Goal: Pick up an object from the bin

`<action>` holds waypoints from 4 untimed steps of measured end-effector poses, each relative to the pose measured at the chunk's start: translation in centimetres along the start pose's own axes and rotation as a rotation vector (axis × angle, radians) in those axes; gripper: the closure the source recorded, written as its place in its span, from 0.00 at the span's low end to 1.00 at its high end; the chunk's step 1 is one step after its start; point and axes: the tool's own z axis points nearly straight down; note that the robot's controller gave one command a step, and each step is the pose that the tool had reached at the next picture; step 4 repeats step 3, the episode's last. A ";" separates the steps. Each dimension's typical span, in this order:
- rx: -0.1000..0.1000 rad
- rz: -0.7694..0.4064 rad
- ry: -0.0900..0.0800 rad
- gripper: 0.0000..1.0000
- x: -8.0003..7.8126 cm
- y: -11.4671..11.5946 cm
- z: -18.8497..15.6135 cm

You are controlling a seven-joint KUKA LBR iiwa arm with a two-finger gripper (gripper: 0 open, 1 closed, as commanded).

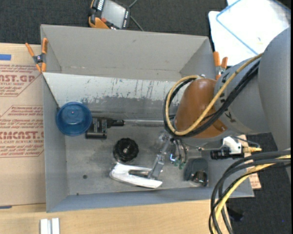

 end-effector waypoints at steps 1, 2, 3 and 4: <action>0.000 -0.323 0.001 0.00 1.6 2.5 -5.7; 0.004 -0.495 0.008 1.00 1.3 2.9 2.5; 0.004 -0.495 0.008 1.00 1.3 2.9 2.4; 0.004 -0.495 0.008 1.00 1.3 2.9 2.4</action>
Offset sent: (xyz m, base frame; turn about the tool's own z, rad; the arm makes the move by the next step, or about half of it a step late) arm -0.0012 0.0310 -0.0292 -0.4937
